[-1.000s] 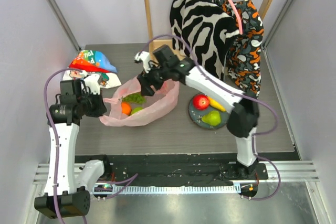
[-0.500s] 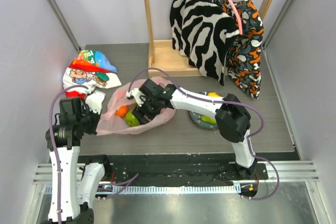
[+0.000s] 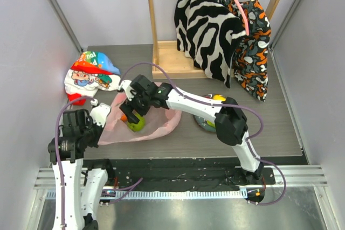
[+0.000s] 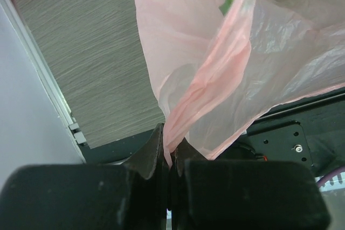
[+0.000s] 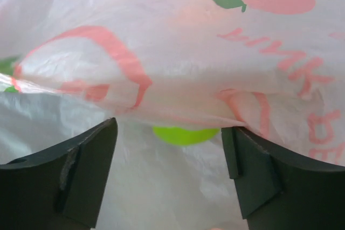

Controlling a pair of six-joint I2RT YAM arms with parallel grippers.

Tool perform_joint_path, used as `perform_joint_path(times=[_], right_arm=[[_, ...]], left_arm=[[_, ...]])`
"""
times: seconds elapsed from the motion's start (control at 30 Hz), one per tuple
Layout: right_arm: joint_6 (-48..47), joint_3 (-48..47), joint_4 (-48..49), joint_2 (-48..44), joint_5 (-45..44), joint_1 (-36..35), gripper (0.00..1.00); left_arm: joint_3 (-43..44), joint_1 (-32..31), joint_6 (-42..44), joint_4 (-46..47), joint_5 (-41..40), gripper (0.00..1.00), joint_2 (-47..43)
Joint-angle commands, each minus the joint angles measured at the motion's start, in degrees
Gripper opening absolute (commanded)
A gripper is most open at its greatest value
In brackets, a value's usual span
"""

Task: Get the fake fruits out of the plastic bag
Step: Adjust the plastic bag at the center of the board, then take out the fake fruit from the plastic bag.

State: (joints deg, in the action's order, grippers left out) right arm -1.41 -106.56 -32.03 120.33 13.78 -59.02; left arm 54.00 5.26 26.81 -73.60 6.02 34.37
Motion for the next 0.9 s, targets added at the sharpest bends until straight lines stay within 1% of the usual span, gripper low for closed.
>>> perform_joint_path(times=[0.0,0.1,0.27,0.33,0.4,0.43,0.5,0.53,0.63,0.7,0.73,0.77,0.83,0.87], right_arm=[[6.6,-4.0,1.7,4.4,-1.0,0.1,0.89],[8.9,-4.7,1.4,6.2,-0.2,0.0,0.9],[11.2,-4.4,0.6,7.9,-2.6,-0.1,0.91],[11.1,-4.9,0.8,8.9,-3.0,-0.1,0.9],[9.4,-5.8,1.0,9.6,-1.7,-0.1,0.82],[8.8,-6.8,1.0,9.6,-1.3,-0.1,0.72],[7.0,-7.4,0.7,8.9,-0.6,0.1,0.63],[6.0,-7.8,0.4,8.3,1.2,0.4,0.53],[2.4,-6.1,-0.9,4.2,5.4,1.8,0.34],[1.7,-3.4,-2.1,-0.3,7.0,3.3,0.29],[-0.9,-2.3,-2.4,-1.8,9.5,3.8,0.28],[-1.7,-1.1,-3.3,-5.4,10.6,4.4,0.28],[-5.0,2.0,-4.5,-9.1,13.8,5.8,0.28],[-6.4,3.2,-5.2,-14.1,14.7,6.0,0.28]], left_arm=[[2.5,-0.1,-2.7,0.6,0.7,0.0,0.5],[3.1,-0.1,-3.2,0.3,0.8,0.0,1.0],[4.0,-0.1,-4.8,0.4,0.8,0.0,1.8],[4.2,-0.2,-5.4,0.7,1.1,0.0,1.9],[4.3,-0.1,-6.2,1.0,1.3,0.0,2.3],[4.4,-0.1,-6.5,1.2,1.0,0.0,2.4],[4.7,-0.2,-6.8,1.4,1.1,0.0,2.7],[4.7,-0.1,-6.8,2.1,1.4,0.0,2.7],[4.7,-0.1,-7.2,3.9,2.1,0.0,3.7],[4.9,-0.2,-7.6,4.7,2.7,0.0,4.2],[4.9,-0.1,-7.9,5.5,3.0,0.0,4.8],[5.1,-0.1,-7.9,5.7,3.2,0.0,5.2],[5.2,-0.1,-8.2,6.9,3.5,0.0,5.9],[5.2,-0.2,-8.2,7.2,3.6,0.0,6.2]])
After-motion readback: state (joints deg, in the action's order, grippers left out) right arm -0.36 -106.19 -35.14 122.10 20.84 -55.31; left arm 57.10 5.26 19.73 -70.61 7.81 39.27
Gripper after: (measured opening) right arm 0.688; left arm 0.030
